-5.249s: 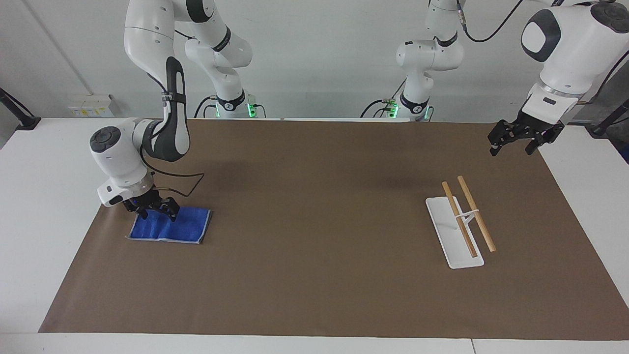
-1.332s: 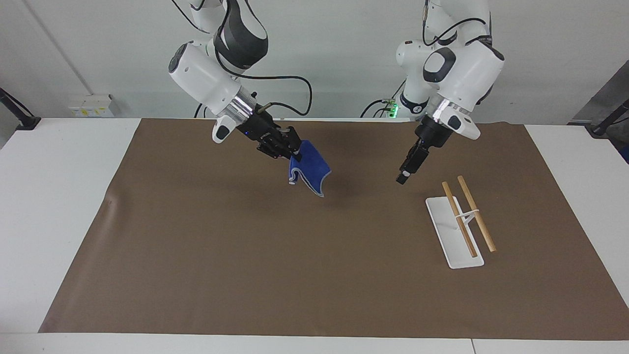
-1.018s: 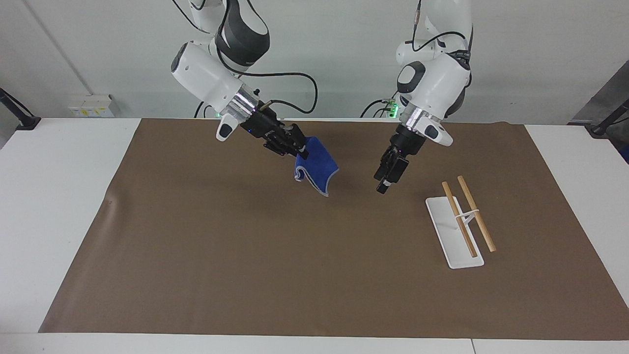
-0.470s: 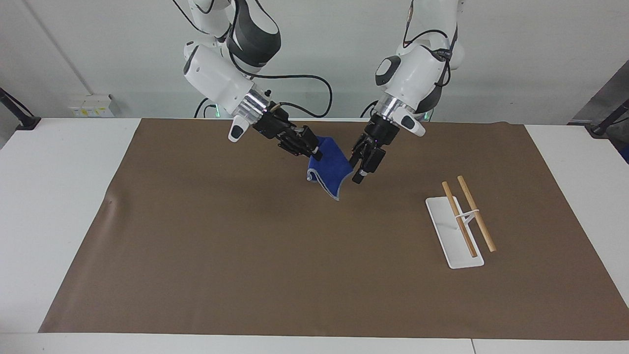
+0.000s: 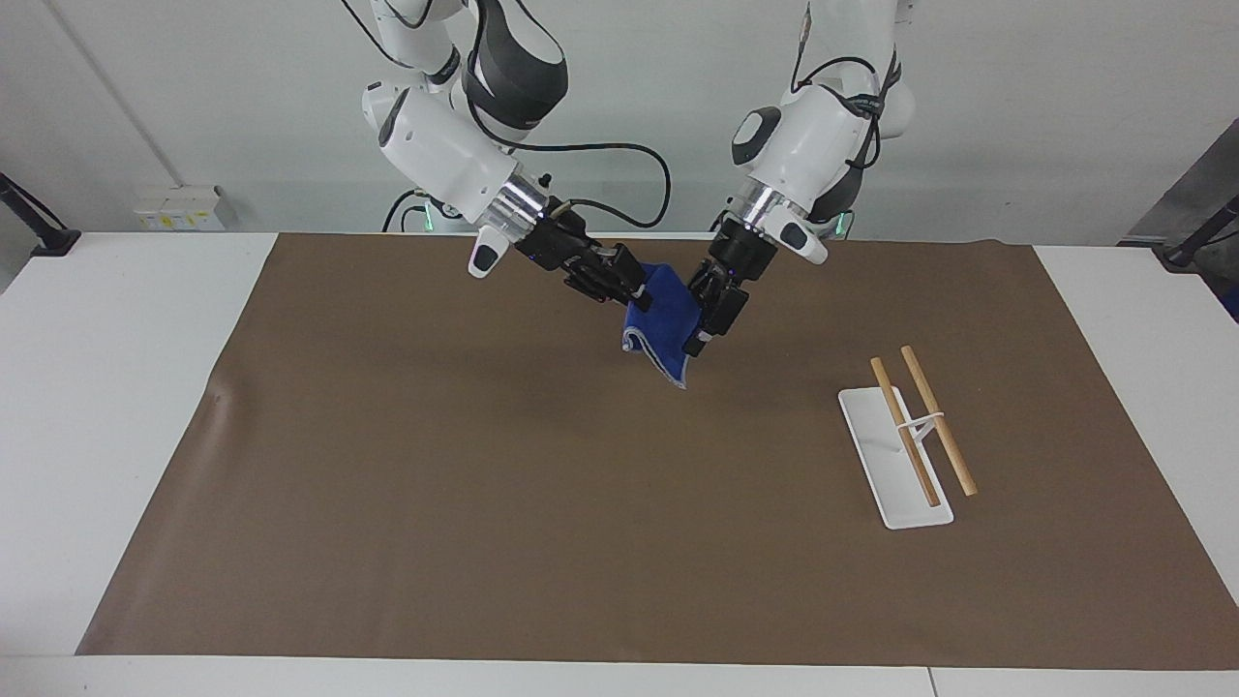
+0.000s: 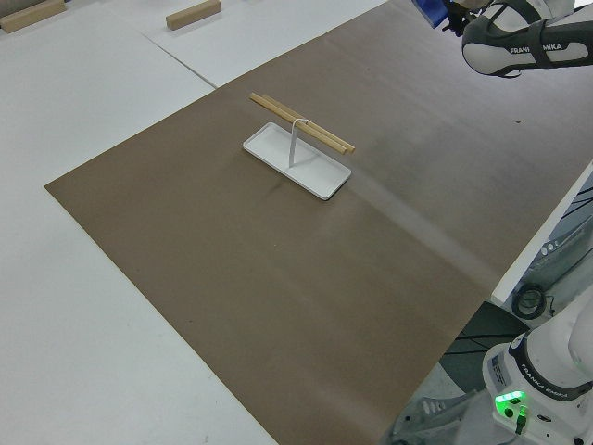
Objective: Right arm passes towel to left arm to hang
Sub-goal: 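Grasp the towel with the left gripper from the right gripper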
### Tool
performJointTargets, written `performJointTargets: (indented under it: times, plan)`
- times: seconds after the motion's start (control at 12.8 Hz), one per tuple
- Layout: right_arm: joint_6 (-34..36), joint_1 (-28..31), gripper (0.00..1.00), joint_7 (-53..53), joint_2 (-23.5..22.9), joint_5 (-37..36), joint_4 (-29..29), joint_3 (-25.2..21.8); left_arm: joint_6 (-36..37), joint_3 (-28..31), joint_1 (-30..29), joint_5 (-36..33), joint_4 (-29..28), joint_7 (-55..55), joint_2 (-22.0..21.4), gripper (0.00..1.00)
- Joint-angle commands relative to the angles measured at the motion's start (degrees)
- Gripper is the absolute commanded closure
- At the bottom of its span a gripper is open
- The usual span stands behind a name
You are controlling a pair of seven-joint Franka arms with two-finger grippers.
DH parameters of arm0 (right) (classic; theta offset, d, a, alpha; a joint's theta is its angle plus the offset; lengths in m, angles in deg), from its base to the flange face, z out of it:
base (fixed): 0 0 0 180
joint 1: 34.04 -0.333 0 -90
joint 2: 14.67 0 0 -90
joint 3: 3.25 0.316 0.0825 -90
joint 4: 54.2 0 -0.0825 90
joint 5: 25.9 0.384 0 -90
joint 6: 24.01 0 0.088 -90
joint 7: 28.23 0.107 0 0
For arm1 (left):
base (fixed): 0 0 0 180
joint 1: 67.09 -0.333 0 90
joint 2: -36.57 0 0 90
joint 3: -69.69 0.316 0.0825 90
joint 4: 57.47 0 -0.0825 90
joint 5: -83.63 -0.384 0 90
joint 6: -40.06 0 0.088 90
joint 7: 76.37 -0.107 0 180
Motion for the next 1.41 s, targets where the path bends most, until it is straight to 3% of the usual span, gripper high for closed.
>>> performJointTargets:
  times: [0.0, 0.47, 0.94, 1.33]
  plan:
    - [-1.01, 0.21, 1.00, 0.15, -0.74, 0.30, -0.87, 0.34, -1.02, 0.39, -0.17, 1.27, 0.34, -1.30, 0.35, 0.37]
    - [-0.92, 0.30, 1.00, -0.11, -0.65, 0.13, -0.60, 0.26, -0.67, 1.89, -1.05, 1.27, 0.87, -10.80, 0.61, 0.40]
    - [-0.92, 0.30, 1.00, -0.11, -0.56, 0.13, -0.60, 0.26, 0.12, 1.89, -0.96, 1.27, 0.25, -11.15, 0.44, 1.00]
    - [-0.83, 0.39, 1.00, -0.03, -0.56, 0.13, -0.60, 0.26, 1.18, 1.98, -1.05, 1.27, -0.01, -18.96, 0.44, 1.00]
